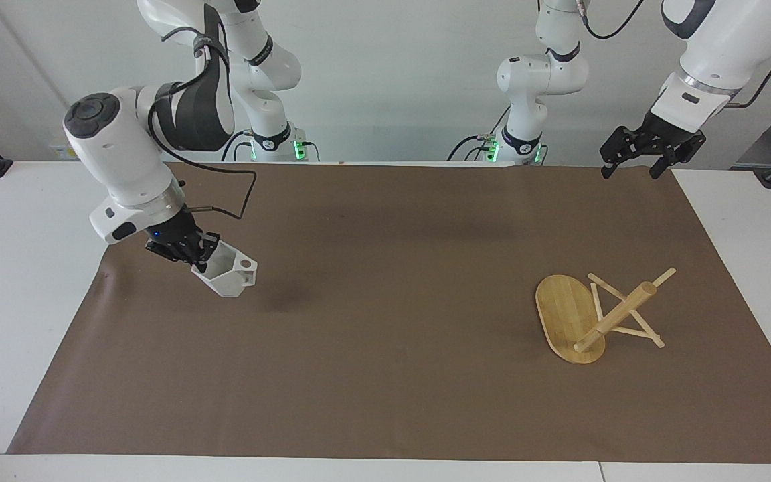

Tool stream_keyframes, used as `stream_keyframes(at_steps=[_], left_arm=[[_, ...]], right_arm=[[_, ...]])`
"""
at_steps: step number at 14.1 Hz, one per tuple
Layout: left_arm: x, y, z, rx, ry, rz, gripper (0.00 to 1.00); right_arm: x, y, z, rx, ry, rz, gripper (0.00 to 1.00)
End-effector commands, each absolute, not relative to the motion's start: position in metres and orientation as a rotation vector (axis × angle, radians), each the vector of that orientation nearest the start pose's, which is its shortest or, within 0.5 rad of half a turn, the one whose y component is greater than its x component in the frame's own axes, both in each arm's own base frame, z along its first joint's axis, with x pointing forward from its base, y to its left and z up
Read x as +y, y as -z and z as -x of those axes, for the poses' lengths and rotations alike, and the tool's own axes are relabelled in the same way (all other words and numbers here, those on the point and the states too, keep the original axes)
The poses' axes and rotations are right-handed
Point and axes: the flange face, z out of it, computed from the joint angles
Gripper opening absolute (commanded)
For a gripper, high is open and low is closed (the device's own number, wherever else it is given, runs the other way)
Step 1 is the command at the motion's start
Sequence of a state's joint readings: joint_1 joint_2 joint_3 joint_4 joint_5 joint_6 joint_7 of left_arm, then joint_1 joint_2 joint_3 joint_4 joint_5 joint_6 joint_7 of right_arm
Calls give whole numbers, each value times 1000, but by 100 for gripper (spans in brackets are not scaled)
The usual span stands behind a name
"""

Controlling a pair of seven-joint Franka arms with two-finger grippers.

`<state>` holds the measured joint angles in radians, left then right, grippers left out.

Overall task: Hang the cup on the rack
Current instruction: 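Lift the mug with the right gripper while the left gripper approaches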

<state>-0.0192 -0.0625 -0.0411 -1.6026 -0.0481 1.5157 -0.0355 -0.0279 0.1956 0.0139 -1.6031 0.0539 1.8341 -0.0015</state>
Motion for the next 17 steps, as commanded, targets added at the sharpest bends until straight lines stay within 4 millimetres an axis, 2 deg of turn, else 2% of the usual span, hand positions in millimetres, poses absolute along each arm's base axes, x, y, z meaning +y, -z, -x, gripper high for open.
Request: stream_keyframes(at_steps=[1, 5, 6, 9, 10, 11, 15, 17], left_arm=[[-34, -639, -519, 14, -68, 3191, 100], [-36, -638, -505, 20, -185, 3181, 100], [-36, -638, -503, -27, -205, 3177, 100], [-43, -633, -497, -458, -288, 3174, 100], [-48, -635, -494, -619, -314, 3182, 100], [-50, -633, -493, -791, -349, 3156, 100], [-51, -620, -480, -1329, -538, 3043, 100], [-51, -611, -470, -1551, -670, 3013, 100]], right_arm=[[-1, -556, -609, 35, 51, 3028, 0], [-3, -593, -588, 49, 84, 2973, 0], [-3, -599, -585, 41, 100, 2975, 0], [11, -614, -574, -3, 105, 2970, 0], [28, -613, -571, -47, 83, 2963, 0], [34, -613, -570, -62, 65, 2953, 0], [63, -620, -567, -46, 42, 2713, 0], [92, -622, -562, -102, 27, 2686, 0]])
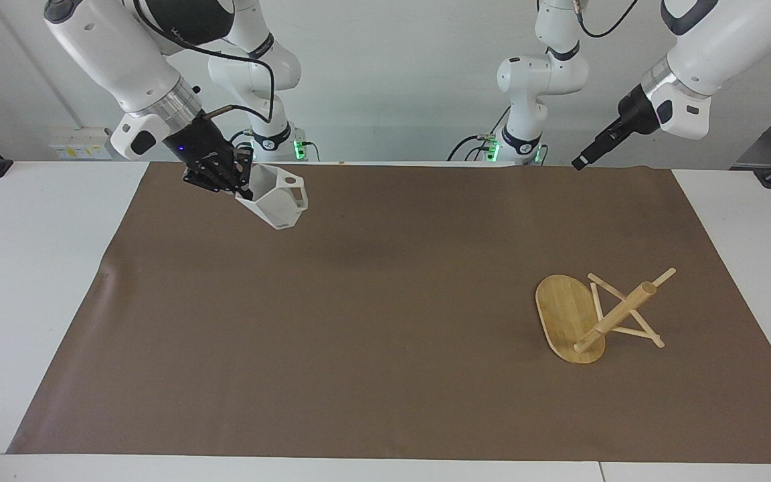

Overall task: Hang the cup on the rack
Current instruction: 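Lift the mug with the right gripper while the left gripper approaches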

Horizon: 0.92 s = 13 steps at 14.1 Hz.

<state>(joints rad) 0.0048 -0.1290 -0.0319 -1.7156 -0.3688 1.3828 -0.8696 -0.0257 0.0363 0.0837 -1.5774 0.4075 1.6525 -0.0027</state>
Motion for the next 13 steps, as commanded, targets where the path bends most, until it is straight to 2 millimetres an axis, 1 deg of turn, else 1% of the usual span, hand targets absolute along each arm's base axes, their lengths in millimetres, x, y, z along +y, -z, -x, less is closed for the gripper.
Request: stream_keyframes(at_steps=[1, 3, 4, 5, 7, 8, 10, 11, 12, 13], left_arm=[[-52, -607, -466, -1674, -727, 2966, 100], [-55, -602, -460, -1906, -857, 2873, 100], [-53, -599, -459, -2055, -926, 2802, 100], [-56, -594, -459, -2163, -1013, 2736, 100], [-60, -584, -455, -2365, -1087, 2616, 100], [-61, -579, -451, -2439, -1150, 2565, 100], [-62, -568, -448, -2495, -1305, 2501, 100], [-59, -563, -452, -2558, -1365, 2449, 100], [-53, -558, -455, -2626, -1416, 2397, 100], [-53, -555, -457, -2659, -1483, 2359, 100]], right_arm=[[104, -623, -560, -131, 22, 2681, 0], [143, -625, -553, -199, 5, 2645, 0], [160, -627, -548, -197, -3, 2644, 0], [176, -629, -542, -174, -23, 2644, 0], [206, -629, -531, -97, -77, 2647, 0], [219, -629, -526, -72, -82, 2646, 0], [238, -628, -518, -75, -71, 2646, 0], [248, -625, -513, -70, -74, 2645, 0], [256, -627, -510, -54, -75, 2629, 0], [260, -625, -510, -3, -80, 2601, 0]])
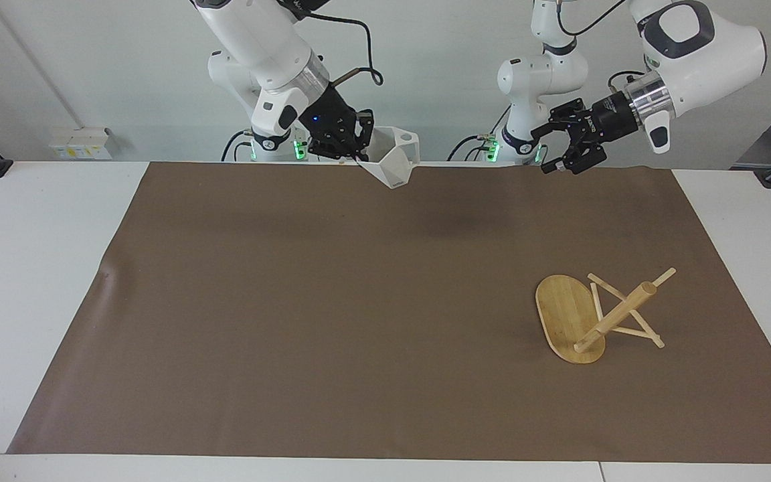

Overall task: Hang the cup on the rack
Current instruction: 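Lift the mug with the right gripper while the left gripper approaches, then grasp the mug with the left gripper from the right gripper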

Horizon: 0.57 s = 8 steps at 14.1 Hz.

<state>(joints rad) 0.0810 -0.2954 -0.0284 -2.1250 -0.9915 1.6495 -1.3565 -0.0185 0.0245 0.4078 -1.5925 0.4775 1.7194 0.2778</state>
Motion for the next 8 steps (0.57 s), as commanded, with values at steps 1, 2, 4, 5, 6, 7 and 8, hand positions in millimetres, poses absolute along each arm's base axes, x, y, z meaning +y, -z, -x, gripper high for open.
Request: stream_keyframes(at_steps=[1, 2, 4, 5, 6, 7, 8], left_arm=[[-54, -552, -457, 1675, 953, -1459, 100], [-56, -550, -458, 1674, 965, -1421, 100], [-71, -542, -460, 1685, 983, -1354, 100], [-85, -541, -459, 1670, 995, -1351, 100], [-95, -540, -459, 1665, 991, -1359, 100], [-108, -533, -456, 1666, 1000, -1359, 100], [-120, -529, -453, 1665, 997, -1341, 100]], right_arm=[[270, -627, -508, 42, -79, 2563, 0], [279, -626, -506, 74, -76, 2537, 0], [294, -620, -503, 83, -74, 2509, 0], [299, -617, -502, 83, -68, 2502, 0], [308, -614, -500, 74, -66, 2498, 0], [318, -610, -495, 66, -59, 2493, 0], [327, -606, -492, 83, -52, 2481, 0]])
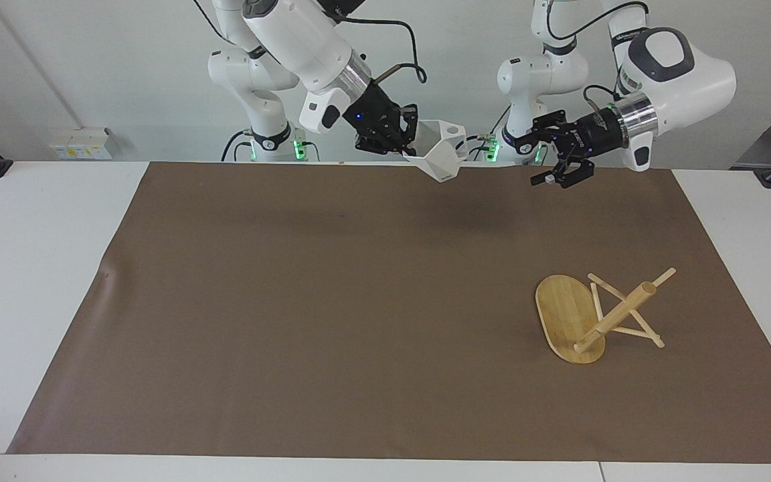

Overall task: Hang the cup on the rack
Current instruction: 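Grasp the mug with the left gripper from the right gripper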

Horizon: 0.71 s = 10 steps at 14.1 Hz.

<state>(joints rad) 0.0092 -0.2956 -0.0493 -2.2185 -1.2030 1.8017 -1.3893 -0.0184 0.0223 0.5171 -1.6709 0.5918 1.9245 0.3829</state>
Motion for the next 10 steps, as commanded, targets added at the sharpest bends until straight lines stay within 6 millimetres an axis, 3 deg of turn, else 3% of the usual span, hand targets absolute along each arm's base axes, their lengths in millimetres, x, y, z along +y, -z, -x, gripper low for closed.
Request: stream_keyframes(at_steps=[1, 3, 5, 10], left_arm=[[-129, -526, -452, 1668, 990, -1326, 100], [-146, -519, -447, 1666, 1004, -1333, 100], [-148, -518, -444, 1661, 1019, -1342, 100], [-146, -521, -443, 1645, 1054, -1352, 100]], right_arm=[[332, -605, -494, 117, -48, 2460, 0], [345, -603, -496, 161, -34, 2415, 0], [361, -600, -495, 202, -20, 2385, 0], [367, -597, -496, 226, -14, 2370, 0]])
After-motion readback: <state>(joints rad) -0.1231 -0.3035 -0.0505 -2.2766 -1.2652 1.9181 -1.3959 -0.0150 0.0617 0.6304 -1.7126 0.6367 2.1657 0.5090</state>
